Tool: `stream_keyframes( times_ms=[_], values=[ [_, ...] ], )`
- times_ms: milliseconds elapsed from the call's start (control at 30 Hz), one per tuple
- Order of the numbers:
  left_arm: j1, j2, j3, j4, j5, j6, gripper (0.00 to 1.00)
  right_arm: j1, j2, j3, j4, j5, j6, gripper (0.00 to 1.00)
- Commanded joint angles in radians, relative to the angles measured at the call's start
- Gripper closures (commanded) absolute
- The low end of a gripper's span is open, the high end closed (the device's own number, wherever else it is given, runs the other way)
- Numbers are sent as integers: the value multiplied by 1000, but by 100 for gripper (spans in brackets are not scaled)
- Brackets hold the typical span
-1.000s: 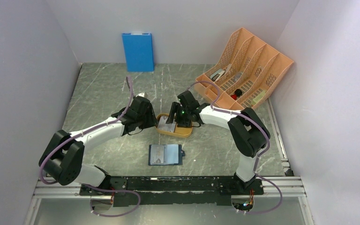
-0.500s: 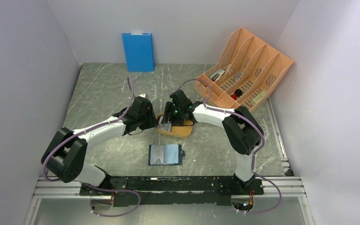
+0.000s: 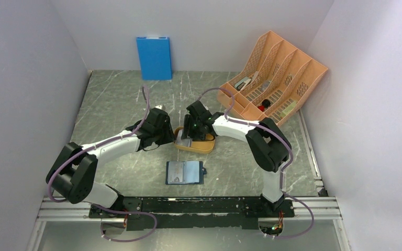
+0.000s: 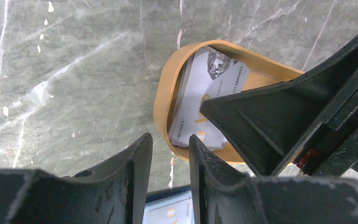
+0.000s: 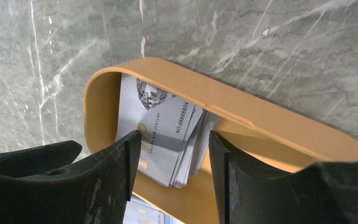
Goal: Put the credit cards into the card holder
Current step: Pick up the credit card from the storage box.
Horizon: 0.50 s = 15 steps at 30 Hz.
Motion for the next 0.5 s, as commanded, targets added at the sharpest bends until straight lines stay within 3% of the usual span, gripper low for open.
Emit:
stream_keyframes(
  times_ms=[0,267,467],
  values=[
    [11,6,-9,16,7,6,60,-5,19,-9,-11,25,-7,43],
    [13,20,-3,10,1,8,62,-26,10,-41,7,15,-10,62],
    [14,29,1,9,1,7,63,-52,-25,-99,43,-8,-2,68]
  ],
)
